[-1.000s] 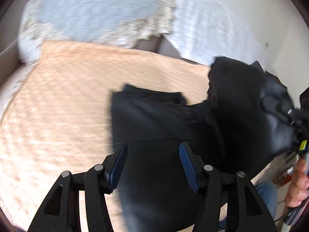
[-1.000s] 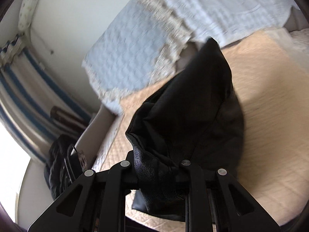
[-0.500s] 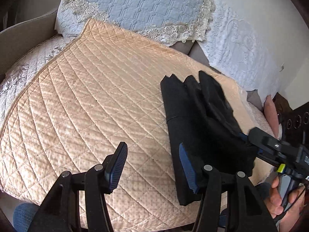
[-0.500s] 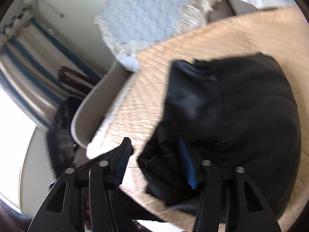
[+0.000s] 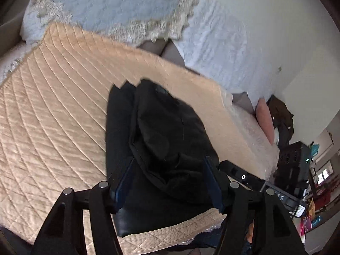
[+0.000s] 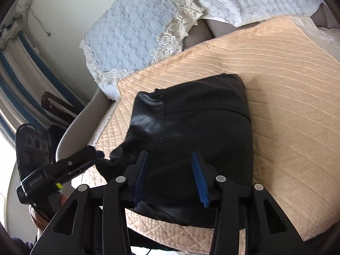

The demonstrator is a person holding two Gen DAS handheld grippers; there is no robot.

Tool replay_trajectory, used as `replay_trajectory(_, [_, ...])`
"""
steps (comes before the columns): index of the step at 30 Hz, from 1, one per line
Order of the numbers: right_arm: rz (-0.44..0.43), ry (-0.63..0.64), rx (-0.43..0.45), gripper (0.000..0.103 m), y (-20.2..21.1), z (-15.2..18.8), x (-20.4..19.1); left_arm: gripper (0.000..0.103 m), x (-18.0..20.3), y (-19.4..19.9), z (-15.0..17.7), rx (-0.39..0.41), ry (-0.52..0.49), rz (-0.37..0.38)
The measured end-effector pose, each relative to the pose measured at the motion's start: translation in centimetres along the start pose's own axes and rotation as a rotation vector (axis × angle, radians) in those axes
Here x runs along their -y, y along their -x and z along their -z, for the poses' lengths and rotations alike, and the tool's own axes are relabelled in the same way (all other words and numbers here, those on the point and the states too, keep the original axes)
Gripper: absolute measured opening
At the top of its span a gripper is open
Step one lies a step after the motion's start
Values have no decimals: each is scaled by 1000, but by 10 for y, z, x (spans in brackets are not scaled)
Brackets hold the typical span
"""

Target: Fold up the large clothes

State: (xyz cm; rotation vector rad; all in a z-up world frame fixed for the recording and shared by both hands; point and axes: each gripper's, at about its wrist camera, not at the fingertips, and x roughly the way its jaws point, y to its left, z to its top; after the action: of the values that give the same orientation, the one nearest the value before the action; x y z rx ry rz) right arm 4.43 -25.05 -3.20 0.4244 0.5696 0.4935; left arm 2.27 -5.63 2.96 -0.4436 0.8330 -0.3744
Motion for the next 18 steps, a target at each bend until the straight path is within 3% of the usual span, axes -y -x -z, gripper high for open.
replay_trajectory(4, [21, 22, -28, 43, -1, 8, 0, 65, -12, -17, 9, -36, 41, -18])
replay_trajectory(5, [22, 27, -33, 43, -2, 10, 1, 60, -16, -16, 10, -33, 55, -14])
replay_trajectory(6, [19, 31, -38, 43, -1, 13, 0, 40, -19, -16, 11, -29, 68, -3])
replay_trajectory(9, [20, 38, -44, 42, -5, 15, 1, 19, -25, -14, 11, -27, 81, 1])
replay_trajectory(14, [1, 73, -23, 42, 9, 11, -11, 11, -23, 7, 15, 33, 82, 9])
replay_trajectory(16, [9, 105, -14, 42, 11, 12, -15, 2, -31, 11, 24, 40, 73, -36])
replay_trajectory(18, [24, 107, -49, 42, 1, 18, -11, 0, -52, 2, 35, 9, 101, -101])
